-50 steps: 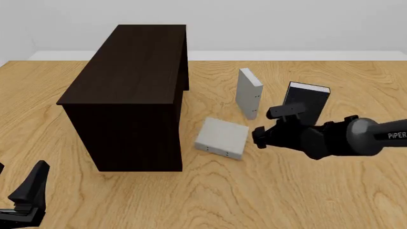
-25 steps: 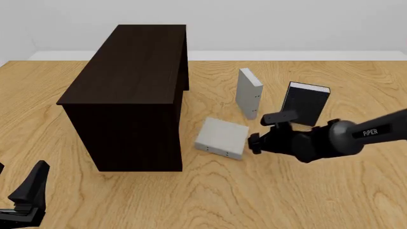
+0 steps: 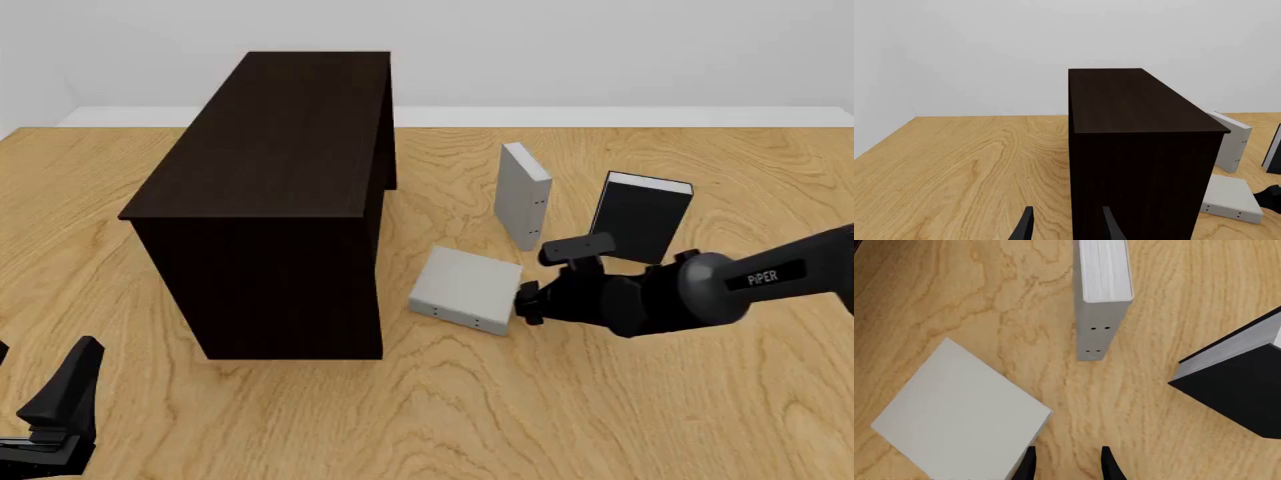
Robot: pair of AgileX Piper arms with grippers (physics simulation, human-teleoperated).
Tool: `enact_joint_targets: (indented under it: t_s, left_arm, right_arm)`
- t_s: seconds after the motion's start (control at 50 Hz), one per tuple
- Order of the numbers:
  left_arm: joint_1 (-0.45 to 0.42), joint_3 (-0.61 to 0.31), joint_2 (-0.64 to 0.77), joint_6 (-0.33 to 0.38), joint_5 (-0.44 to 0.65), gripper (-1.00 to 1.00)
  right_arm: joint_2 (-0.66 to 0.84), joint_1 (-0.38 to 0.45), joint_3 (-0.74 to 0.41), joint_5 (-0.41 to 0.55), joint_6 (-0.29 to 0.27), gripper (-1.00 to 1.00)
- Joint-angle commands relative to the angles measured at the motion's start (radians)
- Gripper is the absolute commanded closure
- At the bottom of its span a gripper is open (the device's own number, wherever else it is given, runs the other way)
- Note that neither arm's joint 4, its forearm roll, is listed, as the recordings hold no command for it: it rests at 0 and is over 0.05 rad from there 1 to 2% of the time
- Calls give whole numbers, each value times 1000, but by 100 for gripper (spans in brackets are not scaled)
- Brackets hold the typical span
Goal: Pick up the book on the right and place it under the cabinet shelf.
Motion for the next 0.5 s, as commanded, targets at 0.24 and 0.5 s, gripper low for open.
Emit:
enact_joint_targets:
  t_s: [0.24, 0.5]
  left_arm:
    - [0, 0, 0, -1, 3, -100]
    - [0, 0, 0, -1, 3, -100]
  right_arm:
    - [44, 110, -57, -45, 255, -100]
    - [33, 143, -83, -21, 253, -100]
